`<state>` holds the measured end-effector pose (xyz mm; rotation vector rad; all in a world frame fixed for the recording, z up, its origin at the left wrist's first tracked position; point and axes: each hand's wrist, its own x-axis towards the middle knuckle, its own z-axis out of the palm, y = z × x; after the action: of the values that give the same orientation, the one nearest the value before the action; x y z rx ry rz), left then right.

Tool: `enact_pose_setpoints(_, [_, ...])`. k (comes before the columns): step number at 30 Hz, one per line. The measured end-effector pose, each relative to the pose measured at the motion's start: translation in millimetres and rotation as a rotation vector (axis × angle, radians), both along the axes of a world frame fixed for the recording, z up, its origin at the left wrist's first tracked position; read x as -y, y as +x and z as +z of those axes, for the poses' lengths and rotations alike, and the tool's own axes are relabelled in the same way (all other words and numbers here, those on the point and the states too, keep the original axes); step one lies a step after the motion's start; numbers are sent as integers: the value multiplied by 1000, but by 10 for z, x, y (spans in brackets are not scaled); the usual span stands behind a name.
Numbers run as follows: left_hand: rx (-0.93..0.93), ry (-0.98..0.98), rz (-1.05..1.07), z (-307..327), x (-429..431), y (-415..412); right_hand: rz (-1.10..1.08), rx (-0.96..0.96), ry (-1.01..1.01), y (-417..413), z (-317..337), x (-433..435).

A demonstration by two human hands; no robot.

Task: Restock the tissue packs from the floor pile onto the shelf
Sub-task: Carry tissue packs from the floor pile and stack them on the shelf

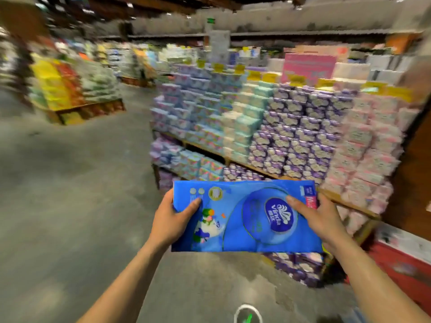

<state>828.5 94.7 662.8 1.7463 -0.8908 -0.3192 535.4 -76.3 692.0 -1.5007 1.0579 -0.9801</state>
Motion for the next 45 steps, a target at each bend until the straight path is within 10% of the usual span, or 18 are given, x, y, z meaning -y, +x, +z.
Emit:
enact_pose_setpoints(25, [-31,-165,1330,319,-4787,4309,1346,82,-35,8256,178,-3235])
enact_pose_setpoints(45, [73,-80,1988,495,-9206,5057,1958,162,70,10659,287,-8893])
